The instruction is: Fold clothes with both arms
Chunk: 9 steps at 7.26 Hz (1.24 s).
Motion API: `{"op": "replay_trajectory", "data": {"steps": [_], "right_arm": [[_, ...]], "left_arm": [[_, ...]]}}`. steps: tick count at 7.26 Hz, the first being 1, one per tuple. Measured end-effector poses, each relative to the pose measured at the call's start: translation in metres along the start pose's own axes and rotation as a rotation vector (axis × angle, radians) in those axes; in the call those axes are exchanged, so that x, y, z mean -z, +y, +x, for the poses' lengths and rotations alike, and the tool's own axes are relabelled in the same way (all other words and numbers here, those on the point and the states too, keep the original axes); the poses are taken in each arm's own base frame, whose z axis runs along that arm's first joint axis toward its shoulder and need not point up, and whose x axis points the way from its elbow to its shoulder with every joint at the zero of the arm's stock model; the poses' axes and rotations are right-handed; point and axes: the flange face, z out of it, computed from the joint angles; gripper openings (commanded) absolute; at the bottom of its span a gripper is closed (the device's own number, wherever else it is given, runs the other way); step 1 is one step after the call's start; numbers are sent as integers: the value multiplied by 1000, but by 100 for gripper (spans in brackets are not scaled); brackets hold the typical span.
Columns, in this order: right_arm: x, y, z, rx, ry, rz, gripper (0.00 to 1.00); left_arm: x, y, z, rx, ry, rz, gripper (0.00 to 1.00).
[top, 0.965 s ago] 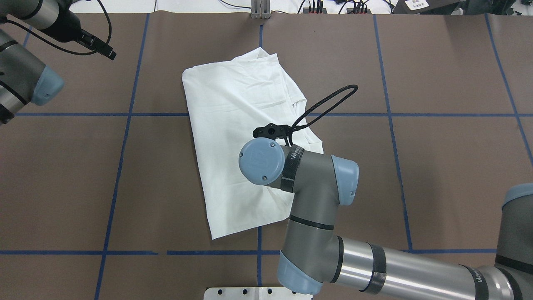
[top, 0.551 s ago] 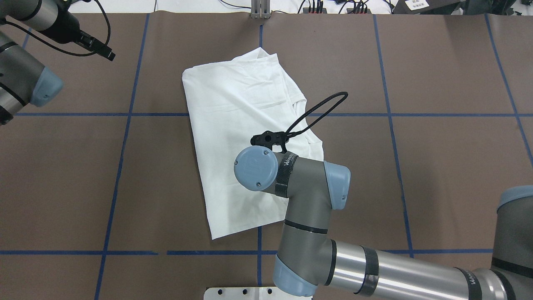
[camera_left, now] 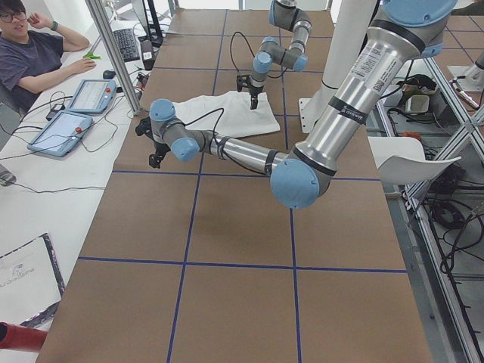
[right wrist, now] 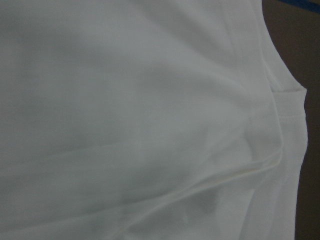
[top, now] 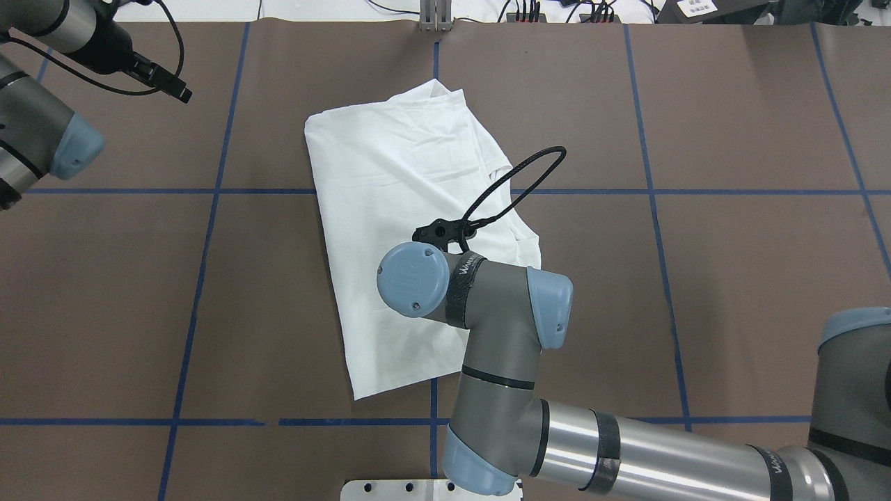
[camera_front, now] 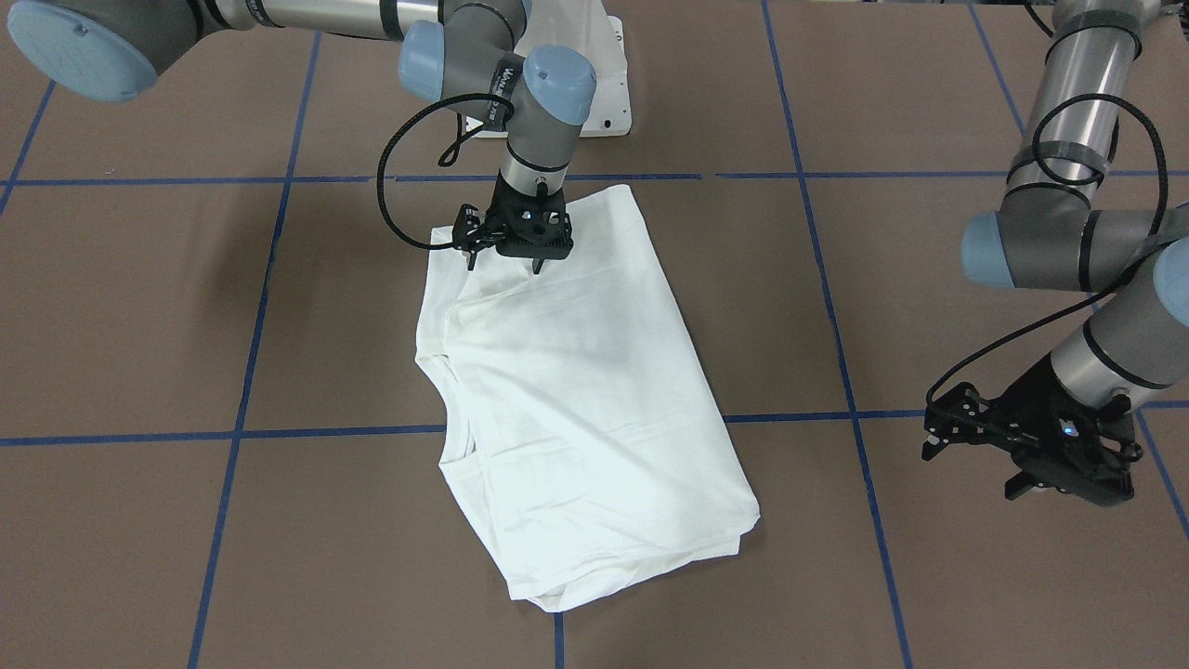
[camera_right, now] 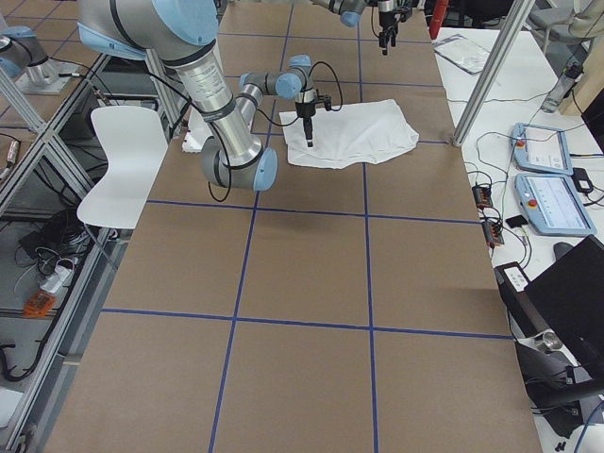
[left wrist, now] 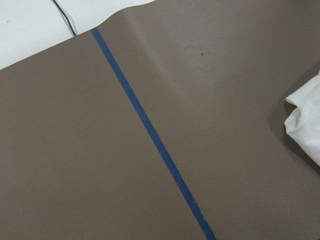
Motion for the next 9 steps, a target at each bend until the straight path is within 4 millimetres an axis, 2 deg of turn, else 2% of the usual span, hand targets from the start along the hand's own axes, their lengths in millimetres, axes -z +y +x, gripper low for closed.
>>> {"op": "replay_trajectory", "data": {"steps": [1, 2, 3, 4, 6, 7, 9], "right_arm": [[2, -3, -7, -6, -8, 4, 95], [2, -7, -17, -11, -18, 8, 84], [-2, -10, -24, -13, -24, 11, 64], [-4, -10, -27, -13, -21, 10, 56], [-4, -10, -24, -14, 7, -1, 55], [-4, -9, -22, -14, 14, -4, 51], [-4, -8, -21, -14, 23, -8, 0]], "left_arm": [[0, 0, 0, 0, 0, 0, 100], [0, 0, 0, 0, 0, 0, 100], [0, 0, 0, 0, 0, 0, 100], [0, 0, 0, -1, 0, 1, 100], [0, 0, 0, 0, 0, 1, 100], [0, 0, 0, 0, 0, 1, 100], [0, 0, 1, -1, 0, 1, 100]]}}
